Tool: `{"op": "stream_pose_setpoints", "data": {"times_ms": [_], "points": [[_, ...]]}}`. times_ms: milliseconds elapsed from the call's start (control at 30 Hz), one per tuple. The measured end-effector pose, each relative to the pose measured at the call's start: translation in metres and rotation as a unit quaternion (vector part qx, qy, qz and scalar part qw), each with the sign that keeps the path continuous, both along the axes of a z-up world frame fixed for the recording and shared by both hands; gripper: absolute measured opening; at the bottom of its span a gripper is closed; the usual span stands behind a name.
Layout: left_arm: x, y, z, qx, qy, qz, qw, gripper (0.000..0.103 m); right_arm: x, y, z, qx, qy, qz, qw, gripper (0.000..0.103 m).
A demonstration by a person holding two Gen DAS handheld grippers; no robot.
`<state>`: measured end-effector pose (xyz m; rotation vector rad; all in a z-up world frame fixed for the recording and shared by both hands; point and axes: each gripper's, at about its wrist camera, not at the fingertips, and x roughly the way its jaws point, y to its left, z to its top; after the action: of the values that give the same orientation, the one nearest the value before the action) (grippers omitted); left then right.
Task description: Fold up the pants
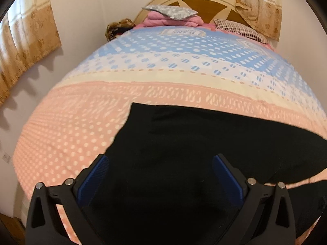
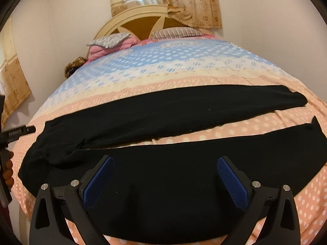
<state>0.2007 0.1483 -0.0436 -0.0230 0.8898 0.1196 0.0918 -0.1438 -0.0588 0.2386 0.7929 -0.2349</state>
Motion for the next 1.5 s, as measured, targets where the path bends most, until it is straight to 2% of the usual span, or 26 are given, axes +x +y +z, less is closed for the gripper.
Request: {"op": "stream_pose_setpoints", "data": {"times_ms": [100, 233, 333, 500, 567, 633, 700, 800, 833, 900, 967, 1033, 1100, 1167, 1267, 1367, 1433, 1467, 1500], "points": [[0.007, 0.012, -0.002, -0.005, -0.003, 0.012, 0.9999, 0.103, 0.006, -0.003, 0.001, -0.011, -0.004, 0.003, 1.0, 0.101], [0.015, 0.039, -0.006, -0.051, 0.0, 0.033, 0.9982, 0.102, 0.01, -0.001, -0.001, -0.025, -0.013, 0.008, 1.0, 0.101], [0.03, 0.045, -0.004, -0.079, 0.016, 0.043, 0.9958, 0.087, 0.016, 0.002, -0.012, -0.019, -0.005, 0.019, 1.0, 0.102], [0.069, 0.031, -0.002, -0.071, 0.027, 0.056, 0.9955, 0.085, 0.023, 0.0, -0.033, 0.006, 0.017, 0.022, 1.0, 0.102], [0.085, 0.033, -0.009, -0.076, 0.044, 0.072, 0.9936, 0.085, 0.021, -0.002, -0.035, 0.005, 0.01, 0.02, 1.0, 0.102], [0.108, 0.036, -0.023, -0.087, 0.079, 0.101, 0.988, 0.085, 0.02, -0.002, -0.036, 0.0, 0.007, 0.022, 1.0, 0.102], [0.13, 0.04, -0.04, -0.095, 0.122, 0.137, 0.9784, 0.085, 0.021, 0.001, -0.038, -0.011, 0.005, 0.024, 1.0, 0.102], [0.151, 0.042, -0.064, -0.096, 0.177, 0.177, 0.9633, 0.085, 0.02, 0.007, -0.041, -0.03, 0.006, 0.028, 0.999, 0.101], [0.157, 0.039, -0.07, -0.083, 0.189, 0.187, 0.9605, 0.085, 0.02, 0.009, -0.042, -0.037, 0.006, 0.03, 0.999, 0.101], [0.164, 0.032, -0.071, -0.055, 0.186, 0.19, 0.9624, 0.085, 0.021, 0.011, -0.043, -0.044, 0.006, 0.031, 0.999, 0.101], [0.169, 0.03, -0.07, -0.051, 0.184, 0.195, 0.962, 0.085, 0.021, 0.011, -0.044, -0.049, 0.005, 0.031, 0.998, 0.102], [0.169, 0.036, -0.066, -0.08, 0.175, 0.21, 0.9585, 0.085, 0.022, 0.012, -0.045, -0.056, 0.005, 0.032, 0.998, 0.102], [0.165, 0.046, -0.063, -0.119, 0.158, 0.235, 0.9516, 0.085, 0.022, 0.013, -0.045, -0.059, 0.007, 0.034, 0.998, 0.102], [0.164, 0.05, -0.065, -0.133, 0.153, 0.251, 0.9466, 0.085, 0.023, 0.012, -0.045, -0.057, 0.005, 0.033, 0.998, 0.102], [0.175, 0.043, -0.07, -0.105, 0.164, 0.254, 0.9473, 0.086, 0.023, 0.013, -0.045, -0.058, 0.005, 0.031, 0.998, 0.102], [0.19, 0.023, -0.075, -0.051, 0.178, 0.241, 0.9528, 0.087, 0.025, 0.015, -0.047, -0.066, 0.009, 0.031, 0.997, 0.102], [0.188, 0.018, -0.075, -0.041, 0.159, 0.242, 0.9564, 0.08, 0.025, 0.015, -0.046, -0.063, 0.008, 0.031, 0.997, 0.102], [0.188, 0.015, -0.073, -0.035, 0.151, 0.235, 0.9596, 0.068, 0.024, 0.015, -0.046, -0.06, 0.006, 0.031, 0.998, 0.102], [0.186, 0.011, -0.071, -0.022, 0.146, 0.223, 0.9636, 0.046, 0.023, 0.014, -0.046, -0.058, 0.005, 0.032, 0.998, 0.102]]}}
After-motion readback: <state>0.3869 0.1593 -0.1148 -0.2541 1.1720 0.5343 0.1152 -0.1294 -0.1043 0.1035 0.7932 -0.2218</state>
